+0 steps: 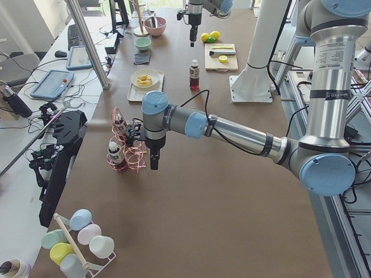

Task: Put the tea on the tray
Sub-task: 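Lower the right gripper onto the bottle cap and grasp it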

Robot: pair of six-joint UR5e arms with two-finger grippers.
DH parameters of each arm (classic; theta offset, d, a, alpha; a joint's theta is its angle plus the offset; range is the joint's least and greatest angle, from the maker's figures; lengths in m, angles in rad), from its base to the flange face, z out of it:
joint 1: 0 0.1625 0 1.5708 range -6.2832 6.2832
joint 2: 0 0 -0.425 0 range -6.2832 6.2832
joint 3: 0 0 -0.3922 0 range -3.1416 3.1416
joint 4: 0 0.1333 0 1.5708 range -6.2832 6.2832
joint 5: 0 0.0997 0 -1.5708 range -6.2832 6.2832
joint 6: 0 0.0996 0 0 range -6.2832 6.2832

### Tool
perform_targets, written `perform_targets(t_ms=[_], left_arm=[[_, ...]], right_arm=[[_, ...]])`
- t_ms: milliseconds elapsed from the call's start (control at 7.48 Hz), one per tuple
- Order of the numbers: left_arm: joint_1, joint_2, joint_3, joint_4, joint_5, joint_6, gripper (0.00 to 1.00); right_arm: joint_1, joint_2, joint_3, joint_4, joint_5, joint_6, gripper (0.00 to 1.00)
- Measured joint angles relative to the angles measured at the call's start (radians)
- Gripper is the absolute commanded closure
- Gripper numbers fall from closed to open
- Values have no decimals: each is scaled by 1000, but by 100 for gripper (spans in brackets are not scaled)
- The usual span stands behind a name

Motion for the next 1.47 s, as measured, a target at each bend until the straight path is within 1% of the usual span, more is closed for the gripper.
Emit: perform_targets(t_ms=[134, 267, 401, 668, 935, 1203, 1470], left_arm=[[-32, -58, 29, 94, -4, 63, 2], [-59, -92, 57, 146, -7, 112, 2], [-75, -107, 74, 166, -9, 143, 2], [-84, -115, 93, 174, -11, 172, 2], [-84, -116, 101, 171, -11, 177, 2], [-83, -117, 102, 170, -11, 178, 2], [-82, -117, 103, 167, -10, 179, 2]], right_arm=[[-44, 37, -4, -37, -48, 17, 0], [-83, 62, -13, -54, -88, 38, 0], [-107, 87, -35, -60, -111, 54, 0], [-128, 137, -109, -61, -136, 65, 0], [-128, 140, -153, -59, -153, 1, 0], [-122, 125, -166, -49, -165, -67, 0], [-130, 68, -171, 49, -167, -84, 0]])
